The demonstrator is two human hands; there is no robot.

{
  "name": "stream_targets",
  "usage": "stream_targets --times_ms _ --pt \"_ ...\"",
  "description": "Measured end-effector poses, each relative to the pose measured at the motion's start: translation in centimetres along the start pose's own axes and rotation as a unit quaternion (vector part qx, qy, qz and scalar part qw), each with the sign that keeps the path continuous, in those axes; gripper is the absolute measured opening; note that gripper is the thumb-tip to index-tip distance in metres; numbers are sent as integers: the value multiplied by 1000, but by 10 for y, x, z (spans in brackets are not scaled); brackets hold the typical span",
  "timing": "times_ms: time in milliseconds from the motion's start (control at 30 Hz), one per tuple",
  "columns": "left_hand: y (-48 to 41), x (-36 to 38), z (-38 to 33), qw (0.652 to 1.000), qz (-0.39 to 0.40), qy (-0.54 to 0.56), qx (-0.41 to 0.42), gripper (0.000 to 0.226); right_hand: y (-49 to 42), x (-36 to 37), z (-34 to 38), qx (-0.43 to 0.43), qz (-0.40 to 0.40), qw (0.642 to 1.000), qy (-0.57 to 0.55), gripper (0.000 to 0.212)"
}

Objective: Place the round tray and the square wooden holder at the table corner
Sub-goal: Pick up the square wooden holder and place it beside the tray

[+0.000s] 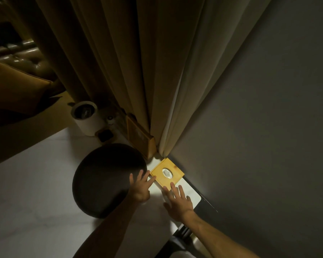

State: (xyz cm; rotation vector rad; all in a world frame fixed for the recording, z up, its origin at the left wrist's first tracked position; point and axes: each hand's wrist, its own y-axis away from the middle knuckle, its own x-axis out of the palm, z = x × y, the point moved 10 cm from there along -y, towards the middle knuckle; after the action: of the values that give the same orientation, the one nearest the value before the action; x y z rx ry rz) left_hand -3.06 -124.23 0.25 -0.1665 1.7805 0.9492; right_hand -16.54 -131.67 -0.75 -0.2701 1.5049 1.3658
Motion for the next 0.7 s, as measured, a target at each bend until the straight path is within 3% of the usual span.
stream_targets --times_ms 700 --pt "-12 -4 3 998 54 -10 38 77 -4 10 -5 4 31 999 8 76"
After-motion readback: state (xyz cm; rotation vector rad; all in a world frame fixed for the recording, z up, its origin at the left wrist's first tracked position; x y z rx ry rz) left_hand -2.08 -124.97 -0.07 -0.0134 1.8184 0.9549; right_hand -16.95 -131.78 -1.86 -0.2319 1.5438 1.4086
